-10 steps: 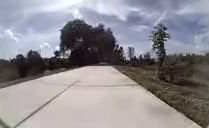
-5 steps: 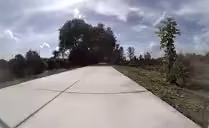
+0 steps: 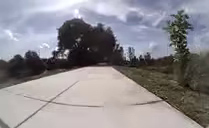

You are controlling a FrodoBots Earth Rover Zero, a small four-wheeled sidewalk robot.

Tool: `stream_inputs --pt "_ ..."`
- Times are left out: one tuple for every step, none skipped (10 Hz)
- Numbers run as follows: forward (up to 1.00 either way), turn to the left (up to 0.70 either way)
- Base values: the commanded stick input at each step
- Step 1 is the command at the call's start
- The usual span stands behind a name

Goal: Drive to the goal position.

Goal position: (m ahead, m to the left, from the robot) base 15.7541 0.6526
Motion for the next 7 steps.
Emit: stream_inputs --pt "0.85 0.0" --pt "0.85 0.0" --pt "0.85 0.0" --pt "0.85 0.0" --pt "0.85 0.0" --pt "0.85 0.0" --pt "0.85 0.0"
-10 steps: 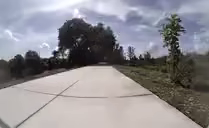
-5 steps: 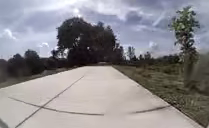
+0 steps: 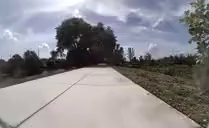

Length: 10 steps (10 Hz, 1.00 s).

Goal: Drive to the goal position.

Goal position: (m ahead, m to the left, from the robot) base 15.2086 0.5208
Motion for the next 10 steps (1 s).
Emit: stream_inputs --pt "0.85 0.0" --pt "0.85 0.0" --pt "0.85 0.0" --pt "0.85 0.0" --pt "0.85 0.0" --pt "0.85 0.0" --pt "0.85 0.0" --pt "0.85 0.0" --pt "0.85 0.0" --pt "0.85 0.0"
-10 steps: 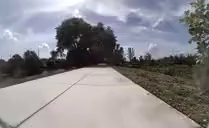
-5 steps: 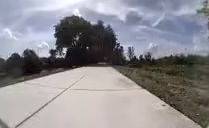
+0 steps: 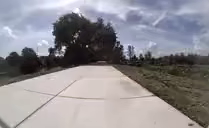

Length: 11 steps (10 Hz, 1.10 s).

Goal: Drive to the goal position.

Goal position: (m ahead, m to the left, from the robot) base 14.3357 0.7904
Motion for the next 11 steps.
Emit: stream_inputs --pt "0.85 0.0" --pt "0.85 0.0" --pt "0.85 0.0" --pt "0.85 0.0" --pt "0.85 0.0" --pt "0.85 0.0" --pt "0.85 0.0" --pt "0.85 0.0" --pt "0.85 0.0" --pt "0.85 0.0" --pt "0.85 0.0"
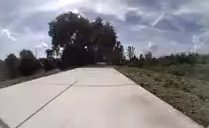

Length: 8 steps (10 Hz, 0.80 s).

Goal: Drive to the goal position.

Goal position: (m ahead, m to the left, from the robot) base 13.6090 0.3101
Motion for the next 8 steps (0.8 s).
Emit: stream_inputs --pt "0.85 0.0" --pt "0.85 0.0" --pt "0.85 0.0" --pt "0.85 0.0" --pt "0.85 0.0" --pt "0.85 0.0" --pt "0.85 0.0" --pt "0.85 0.0"
